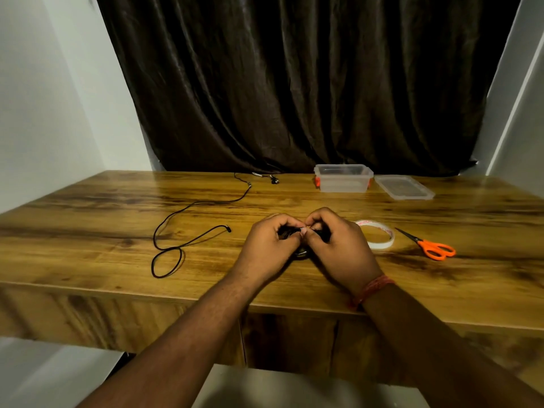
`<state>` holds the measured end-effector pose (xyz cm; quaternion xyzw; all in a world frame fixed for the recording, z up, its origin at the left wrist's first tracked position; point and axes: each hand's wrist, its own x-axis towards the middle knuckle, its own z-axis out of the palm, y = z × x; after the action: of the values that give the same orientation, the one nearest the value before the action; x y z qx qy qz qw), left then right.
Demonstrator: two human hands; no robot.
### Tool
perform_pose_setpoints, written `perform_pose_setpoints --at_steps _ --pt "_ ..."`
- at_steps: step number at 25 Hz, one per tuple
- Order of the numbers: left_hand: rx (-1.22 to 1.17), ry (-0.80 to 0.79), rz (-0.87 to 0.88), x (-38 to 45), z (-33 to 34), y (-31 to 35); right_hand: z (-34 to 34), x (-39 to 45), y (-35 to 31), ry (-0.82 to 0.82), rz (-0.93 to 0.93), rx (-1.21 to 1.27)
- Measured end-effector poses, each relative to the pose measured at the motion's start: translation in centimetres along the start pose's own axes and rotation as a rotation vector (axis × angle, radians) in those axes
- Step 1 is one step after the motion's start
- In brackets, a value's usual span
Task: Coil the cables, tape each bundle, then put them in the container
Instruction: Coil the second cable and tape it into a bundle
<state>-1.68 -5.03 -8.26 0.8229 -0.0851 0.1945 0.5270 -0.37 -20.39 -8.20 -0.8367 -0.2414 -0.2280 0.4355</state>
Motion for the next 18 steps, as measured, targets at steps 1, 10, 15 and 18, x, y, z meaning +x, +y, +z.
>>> perform_pose_setpoints --at_steps 1,10,15,18 --pt "-0.023 -0.03 -0.03 0.0 0.1 0.1 0.1 0.2 0.2 0.013 0.011 -0.033" --pt "0.14 0.019 -0.122 1.8 0.5 -1.3 1.7 2.3 0.9 -0.013 0.072 -0.45" --pt "0.207 0.054 -0.149 3.9 0.8 -2.5 2.4 3.2 1.9 -0.06 0.118 -0.468" --pt "0.193 0.052 -0.158 5.3 1.0 -3.1 2.1 3.3 2.2 -0.065 0.175 -0.345"
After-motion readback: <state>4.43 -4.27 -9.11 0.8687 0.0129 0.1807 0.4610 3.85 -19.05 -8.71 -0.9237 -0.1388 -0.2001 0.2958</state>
